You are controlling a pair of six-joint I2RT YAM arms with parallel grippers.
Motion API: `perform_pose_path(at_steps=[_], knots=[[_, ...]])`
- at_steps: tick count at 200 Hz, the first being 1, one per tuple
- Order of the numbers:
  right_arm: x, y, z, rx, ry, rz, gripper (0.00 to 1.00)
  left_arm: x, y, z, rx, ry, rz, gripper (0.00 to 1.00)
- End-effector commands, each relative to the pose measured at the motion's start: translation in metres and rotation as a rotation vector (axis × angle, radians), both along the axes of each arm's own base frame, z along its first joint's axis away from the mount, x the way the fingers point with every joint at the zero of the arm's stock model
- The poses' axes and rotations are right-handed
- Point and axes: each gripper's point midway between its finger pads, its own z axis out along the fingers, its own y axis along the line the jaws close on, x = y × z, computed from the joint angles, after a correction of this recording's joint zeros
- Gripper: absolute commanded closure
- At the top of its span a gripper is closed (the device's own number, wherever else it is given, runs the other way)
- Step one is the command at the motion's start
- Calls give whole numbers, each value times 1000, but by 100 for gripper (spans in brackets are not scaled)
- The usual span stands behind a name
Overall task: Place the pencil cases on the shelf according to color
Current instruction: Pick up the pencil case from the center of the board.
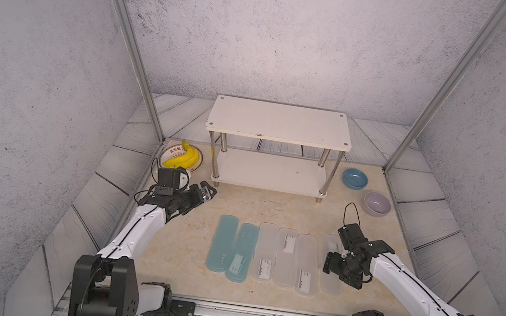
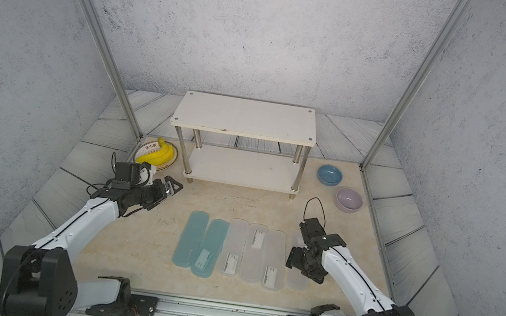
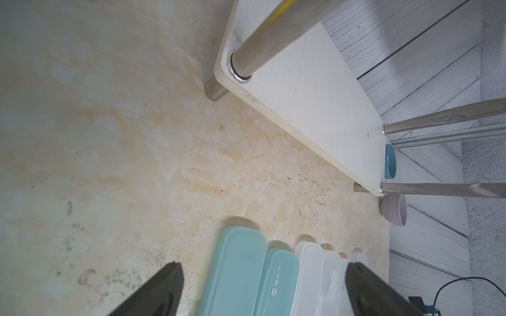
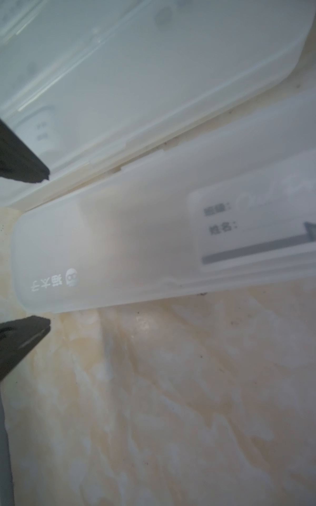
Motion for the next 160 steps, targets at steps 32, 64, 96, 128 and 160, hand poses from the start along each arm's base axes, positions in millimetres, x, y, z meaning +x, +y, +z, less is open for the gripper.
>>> perform_pose_path(at_steps=[32, 64, 96, 128, 160], knots=[[-5, 6, -14, -37, -11, -9, 15, -1, 0, 9, 3, -29, -7, 1], [-6, -6, -14, -122, -24, -43, 15, -1, 0, 8, 1, -26, -3, 1], [-10, -19, -11, -194, -6, -51, 15, 1, -1, 8, -6, -29, -5, 1], [-6, -14, -15, -185, 10, -40, 15, 1, -2, 7, -13, -25, -7, 1], [0, 0, -25, -134, 15, -14, 15, 1, -1, 8, -12, -29, -6, 1]])
